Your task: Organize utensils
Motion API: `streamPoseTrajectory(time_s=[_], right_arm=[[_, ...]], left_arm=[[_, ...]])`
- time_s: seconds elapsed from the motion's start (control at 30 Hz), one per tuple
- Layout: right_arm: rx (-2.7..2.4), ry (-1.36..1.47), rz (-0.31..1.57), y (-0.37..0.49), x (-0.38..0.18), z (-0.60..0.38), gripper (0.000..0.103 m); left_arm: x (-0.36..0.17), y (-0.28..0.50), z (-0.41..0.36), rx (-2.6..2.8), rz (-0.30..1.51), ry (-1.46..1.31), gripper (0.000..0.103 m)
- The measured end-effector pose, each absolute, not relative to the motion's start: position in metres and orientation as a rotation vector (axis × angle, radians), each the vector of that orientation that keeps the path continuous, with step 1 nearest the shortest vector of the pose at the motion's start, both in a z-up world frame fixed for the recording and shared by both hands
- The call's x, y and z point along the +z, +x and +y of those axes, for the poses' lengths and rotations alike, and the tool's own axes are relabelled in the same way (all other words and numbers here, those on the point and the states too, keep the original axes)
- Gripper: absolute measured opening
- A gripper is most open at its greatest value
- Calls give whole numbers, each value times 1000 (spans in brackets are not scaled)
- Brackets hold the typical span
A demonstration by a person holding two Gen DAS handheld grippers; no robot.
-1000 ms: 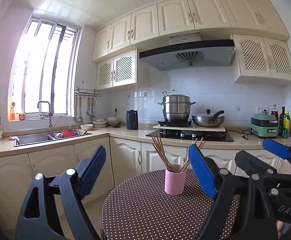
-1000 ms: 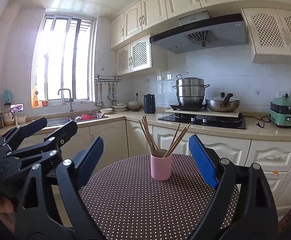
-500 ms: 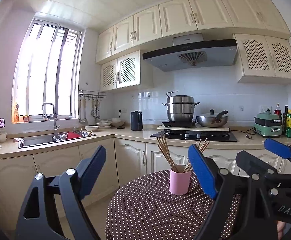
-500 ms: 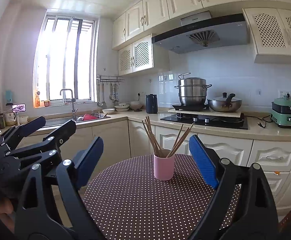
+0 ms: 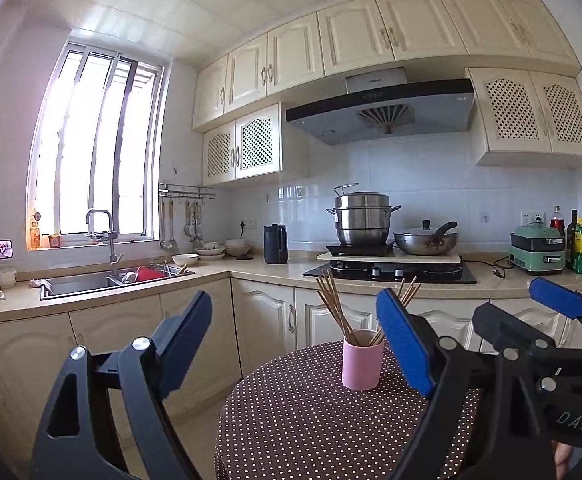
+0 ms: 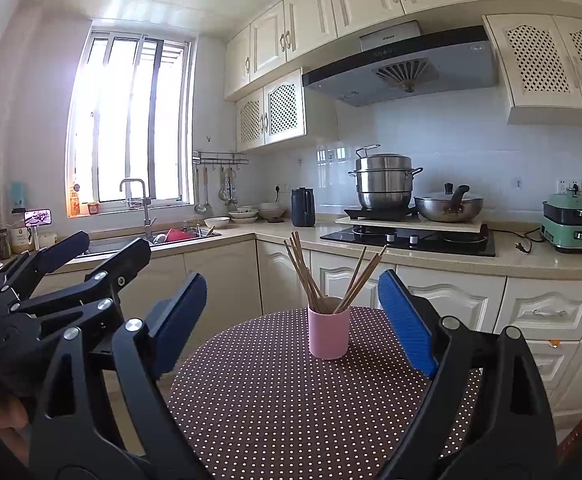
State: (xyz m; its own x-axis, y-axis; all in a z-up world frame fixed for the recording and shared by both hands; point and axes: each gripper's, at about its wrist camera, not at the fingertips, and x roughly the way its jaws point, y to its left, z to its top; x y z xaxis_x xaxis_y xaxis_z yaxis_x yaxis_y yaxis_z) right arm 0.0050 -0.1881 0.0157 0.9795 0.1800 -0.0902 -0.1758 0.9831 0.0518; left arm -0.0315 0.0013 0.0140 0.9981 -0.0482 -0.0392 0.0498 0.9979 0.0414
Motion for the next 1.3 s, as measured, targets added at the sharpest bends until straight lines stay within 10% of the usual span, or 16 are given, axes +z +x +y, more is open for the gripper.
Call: streamPoseTrajectory(time_s=[1.3], right_arm=[[193, 90, 108, 23, 14, -188, 87]], left_arm=[[19, -7, -1, -54, 32, 48, 83]])
